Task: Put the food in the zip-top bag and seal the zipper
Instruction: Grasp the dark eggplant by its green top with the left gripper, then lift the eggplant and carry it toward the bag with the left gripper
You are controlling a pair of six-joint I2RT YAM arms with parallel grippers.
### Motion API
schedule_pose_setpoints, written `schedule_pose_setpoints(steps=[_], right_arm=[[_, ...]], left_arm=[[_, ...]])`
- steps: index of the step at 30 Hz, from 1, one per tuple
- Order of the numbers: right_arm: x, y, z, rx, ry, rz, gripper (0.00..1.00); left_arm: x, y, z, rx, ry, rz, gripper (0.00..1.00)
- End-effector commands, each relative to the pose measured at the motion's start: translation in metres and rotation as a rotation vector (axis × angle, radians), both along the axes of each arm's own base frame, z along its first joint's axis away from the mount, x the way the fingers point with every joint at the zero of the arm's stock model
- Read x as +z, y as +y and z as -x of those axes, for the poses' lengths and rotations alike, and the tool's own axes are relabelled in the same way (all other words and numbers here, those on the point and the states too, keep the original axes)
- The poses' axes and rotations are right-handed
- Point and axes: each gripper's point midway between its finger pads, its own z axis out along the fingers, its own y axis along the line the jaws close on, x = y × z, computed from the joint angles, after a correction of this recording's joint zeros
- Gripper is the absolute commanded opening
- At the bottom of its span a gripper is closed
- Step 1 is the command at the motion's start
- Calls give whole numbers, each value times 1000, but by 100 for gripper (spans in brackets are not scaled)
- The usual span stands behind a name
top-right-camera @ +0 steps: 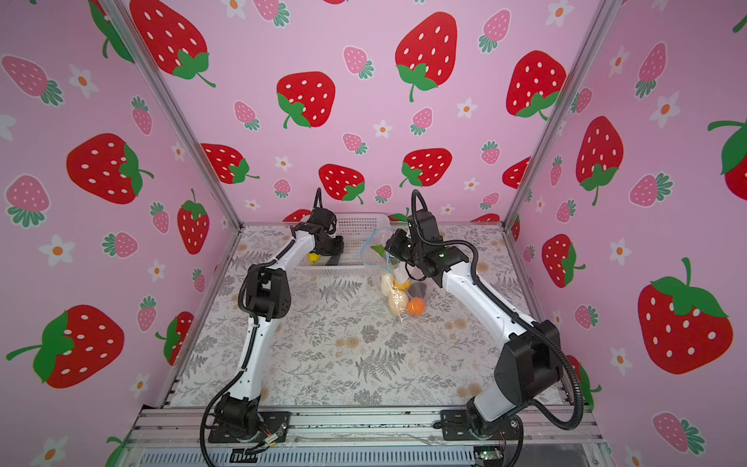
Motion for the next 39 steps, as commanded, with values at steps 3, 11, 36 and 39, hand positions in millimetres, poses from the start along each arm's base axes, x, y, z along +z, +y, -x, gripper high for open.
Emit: schedule_pose_setpoints(steps=[3, 11, 36, 39], right_arm=[[4, 1, 6, 4, -10, -26, 7], [8, -3, 10, 1, -22, -34, 7], [20, 5, 16, -10, -28, -33, 7], [23, 7, 16, -10, -32, -34, 7]], left_arm=[[57, -10, 0, 24, -69, 130, 19], [80, -4, 4, 74, -100, 135, 12], [288, -27, 131, 513, -681, 503, 0], [297, -40, 145, 492, -738, 493, 0]])
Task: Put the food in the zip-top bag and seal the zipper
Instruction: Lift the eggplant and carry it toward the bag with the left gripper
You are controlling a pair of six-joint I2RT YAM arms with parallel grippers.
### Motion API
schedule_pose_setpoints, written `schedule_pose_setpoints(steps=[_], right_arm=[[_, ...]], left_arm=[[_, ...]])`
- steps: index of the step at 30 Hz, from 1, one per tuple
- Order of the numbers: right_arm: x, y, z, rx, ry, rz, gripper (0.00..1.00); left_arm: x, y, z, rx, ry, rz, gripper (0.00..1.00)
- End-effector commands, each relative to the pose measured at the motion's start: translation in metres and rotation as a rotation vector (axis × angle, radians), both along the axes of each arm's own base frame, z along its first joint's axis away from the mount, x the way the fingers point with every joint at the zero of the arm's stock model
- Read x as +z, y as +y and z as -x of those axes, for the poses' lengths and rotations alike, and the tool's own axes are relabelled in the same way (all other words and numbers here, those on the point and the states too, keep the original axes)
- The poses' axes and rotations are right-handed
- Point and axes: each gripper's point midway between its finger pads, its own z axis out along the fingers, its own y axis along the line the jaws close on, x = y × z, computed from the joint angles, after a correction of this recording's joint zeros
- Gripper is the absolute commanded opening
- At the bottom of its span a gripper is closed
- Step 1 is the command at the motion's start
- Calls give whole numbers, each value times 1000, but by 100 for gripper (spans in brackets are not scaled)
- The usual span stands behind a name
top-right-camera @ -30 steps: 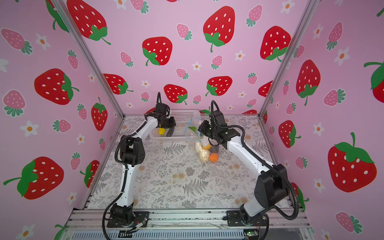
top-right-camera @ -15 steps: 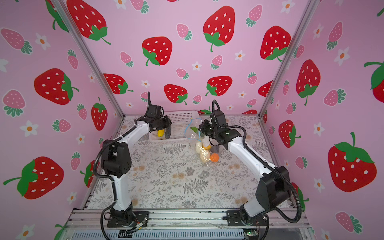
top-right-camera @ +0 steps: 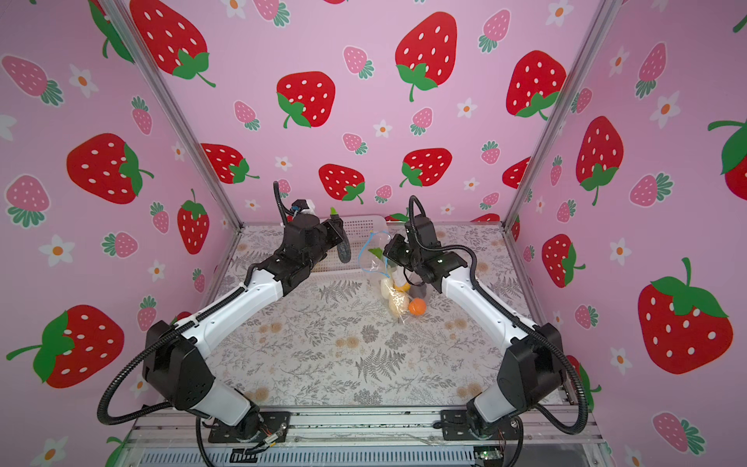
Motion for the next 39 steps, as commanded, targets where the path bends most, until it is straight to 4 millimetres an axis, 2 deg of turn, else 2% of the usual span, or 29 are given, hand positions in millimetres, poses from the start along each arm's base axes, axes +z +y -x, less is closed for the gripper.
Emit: schedule_pose_setpoints(steps=[1, 10, 21, 30, 39], right_arm=[[26, 0, 2, -20, -34, -30, 7], [32, 6, 2, -8, -36, -40, 7], [37, 7, 2, 1, -43, -45, 7], [56, 8, 3, 4, -73, -67, 7], [65, 13, 6, 13, -85, -75, 7]], left_arm=[[24, 0, 8, 92, -112, 13, 0], [34, -27, 29, 123, -193, -35, 0], [49, -33, 26, 130, -228, 9, 0], [29, -54, 14, 112, -189, 8, 0], [31, -61, 14, 114, -201, 16, 0]])
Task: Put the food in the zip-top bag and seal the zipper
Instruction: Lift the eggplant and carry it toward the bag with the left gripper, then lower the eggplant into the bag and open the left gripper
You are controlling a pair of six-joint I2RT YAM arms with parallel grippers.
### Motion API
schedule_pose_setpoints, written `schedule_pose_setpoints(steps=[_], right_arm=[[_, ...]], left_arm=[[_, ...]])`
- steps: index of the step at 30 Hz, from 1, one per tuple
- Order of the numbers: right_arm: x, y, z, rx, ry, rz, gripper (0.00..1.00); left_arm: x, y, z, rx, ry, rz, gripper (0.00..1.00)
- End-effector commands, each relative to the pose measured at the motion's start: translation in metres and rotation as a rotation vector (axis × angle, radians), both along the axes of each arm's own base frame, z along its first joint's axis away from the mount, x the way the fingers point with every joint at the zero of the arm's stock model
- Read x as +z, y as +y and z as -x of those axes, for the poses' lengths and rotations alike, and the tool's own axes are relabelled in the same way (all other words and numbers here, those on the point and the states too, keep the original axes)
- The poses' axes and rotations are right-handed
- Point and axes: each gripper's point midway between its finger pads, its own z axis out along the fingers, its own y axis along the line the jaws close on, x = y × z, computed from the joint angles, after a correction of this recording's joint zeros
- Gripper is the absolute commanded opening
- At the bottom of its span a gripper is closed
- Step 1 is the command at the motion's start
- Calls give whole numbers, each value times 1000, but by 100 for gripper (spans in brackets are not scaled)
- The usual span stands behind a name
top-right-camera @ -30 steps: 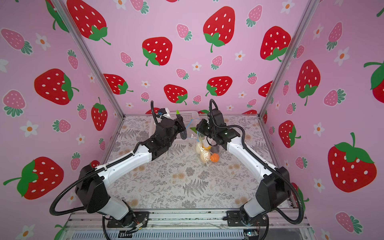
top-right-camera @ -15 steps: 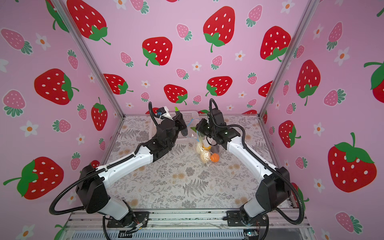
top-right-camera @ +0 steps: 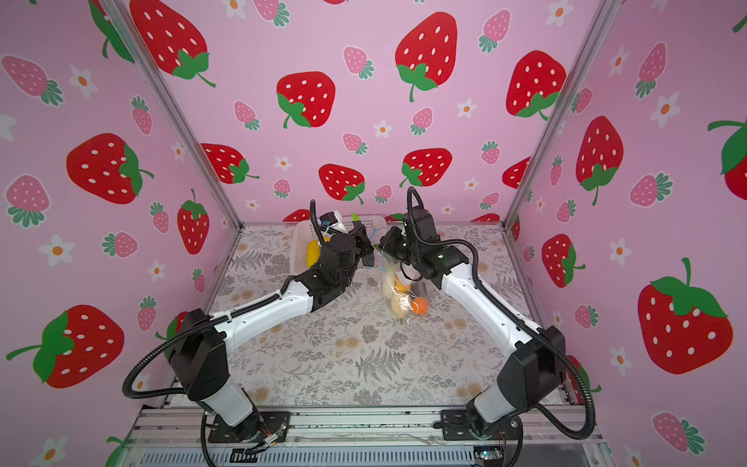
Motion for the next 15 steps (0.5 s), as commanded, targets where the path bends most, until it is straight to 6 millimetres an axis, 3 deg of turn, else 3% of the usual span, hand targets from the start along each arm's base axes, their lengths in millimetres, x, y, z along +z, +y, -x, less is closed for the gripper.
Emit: schedule_pose_setpoints(steps=[1, 15], right_arm=[[27, 2, 0, -4, -44, -43, 7], [30, 3, -1, -8, -50, -45, 7]], left_arm=[[34, 2, -1, 33, -65, 74, 0], [12, 0, 3, 48, -34, 42, 2]])
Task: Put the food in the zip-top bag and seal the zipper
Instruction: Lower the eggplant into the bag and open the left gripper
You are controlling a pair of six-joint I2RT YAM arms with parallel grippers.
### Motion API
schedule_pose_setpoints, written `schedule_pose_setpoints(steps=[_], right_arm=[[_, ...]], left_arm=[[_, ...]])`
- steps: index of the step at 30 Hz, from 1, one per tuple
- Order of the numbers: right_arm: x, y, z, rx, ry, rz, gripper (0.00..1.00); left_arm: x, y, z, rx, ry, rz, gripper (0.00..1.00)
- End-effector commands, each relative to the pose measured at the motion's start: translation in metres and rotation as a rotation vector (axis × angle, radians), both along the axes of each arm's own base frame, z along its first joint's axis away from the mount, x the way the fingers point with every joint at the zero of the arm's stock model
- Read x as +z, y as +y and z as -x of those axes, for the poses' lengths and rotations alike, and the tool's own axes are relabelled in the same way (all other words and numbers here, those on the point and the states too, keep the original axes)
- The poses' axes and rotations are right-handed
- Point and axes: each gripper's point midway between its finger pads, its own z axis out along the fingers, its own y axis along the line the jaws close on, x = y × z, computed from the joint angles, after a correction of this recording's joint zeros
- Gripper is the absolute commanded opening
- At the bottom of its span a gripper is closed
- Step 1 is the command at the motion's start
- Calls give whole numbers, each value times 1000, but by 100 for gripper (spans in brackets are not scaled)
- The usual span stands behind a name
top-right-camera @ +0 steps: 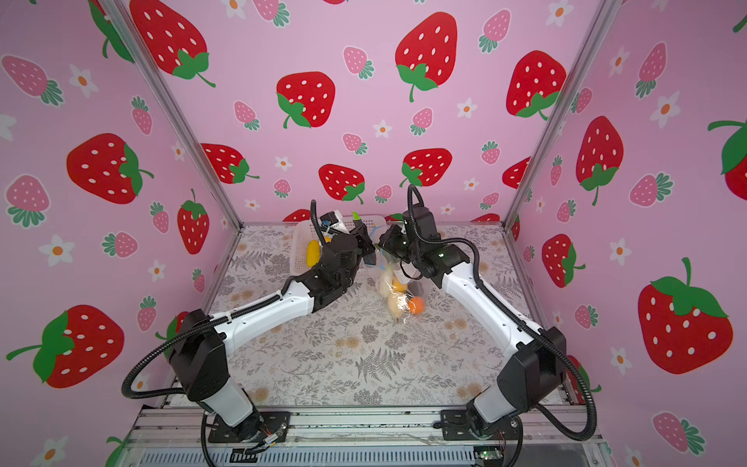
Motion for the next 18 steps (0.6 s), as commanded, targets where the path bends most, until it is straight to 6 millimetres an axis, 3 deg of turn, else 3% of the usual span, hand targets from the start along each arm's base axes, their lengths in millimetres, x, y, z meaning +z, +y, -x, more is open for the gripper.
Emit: schedule_pose_setpoints(steps=[1, 6, 18], right_arm=[[23, 2, -1, -8, -42, -35, 7], [24, 3, -3, -8, -45, -35, 7], [22, 5, -5, -1, -46, -30, 8]], left_arm=[[7, 4, -1, 40, -24, 28, 4], [8, 4, -1, 45, -28, 12, 22], [3, 2, -5, 53, -18, 3, 36]])
